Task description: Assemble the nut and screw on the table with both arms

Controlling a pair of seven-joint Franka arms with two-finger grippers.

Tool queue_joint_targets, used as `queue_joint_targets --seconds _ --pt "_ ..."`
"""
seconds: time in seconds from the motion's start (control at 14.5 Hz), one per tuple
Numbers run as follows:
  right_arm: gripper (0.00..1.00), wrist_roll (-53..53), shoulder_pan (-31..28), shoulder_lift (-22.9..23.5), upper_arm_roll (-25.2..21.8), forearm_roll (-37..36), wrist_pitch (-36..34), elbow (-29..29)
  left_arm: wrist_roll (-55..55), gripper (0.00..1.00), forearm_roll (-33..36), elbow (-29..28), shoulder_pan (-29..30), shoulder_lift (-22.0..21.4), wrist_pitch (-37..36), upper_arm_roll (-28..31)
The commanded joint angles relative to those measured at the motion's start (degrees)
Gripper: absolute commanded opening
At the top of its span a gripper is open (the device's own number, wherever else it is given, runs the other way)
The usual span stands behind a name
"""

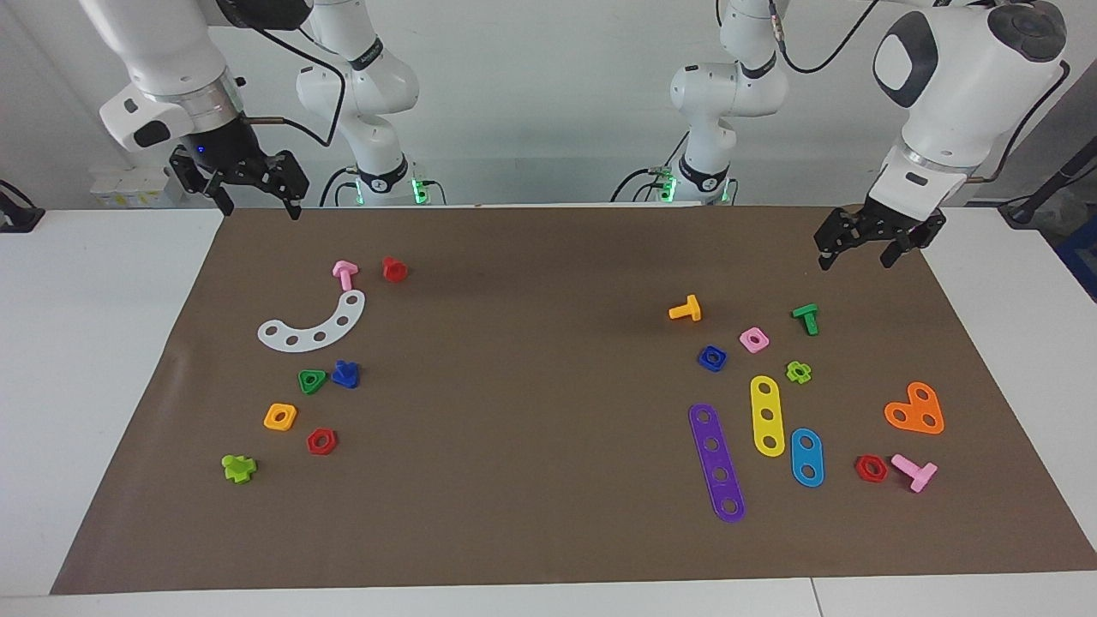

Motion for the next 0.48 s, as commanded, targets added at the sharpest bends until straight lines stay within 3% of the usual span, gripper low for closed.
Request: queue_joint_targets --seconds 0.0,0.21,0.41 --pt "1.00 -1.55 -0.47 -0.70 0.12 -0.54 1.69 -1.78 -0.43 1.00 0.86 -2.19 0.54 -1.98 0.12 -0.44" --pt "1.00 -3.91 -2.14 -0.62 -0.06 0.15 5.89 -5.10 -0.43 1.00 0.86 -2.19 0.54 -1.98 0.12 -0.44" --pt "1.00 -6.12 -2.14 -0.79 0.03 0.33 17.57 -14.32 -0.43 1.00 0.86 -2.19 0.54 -1.98 0.12 -0.44"
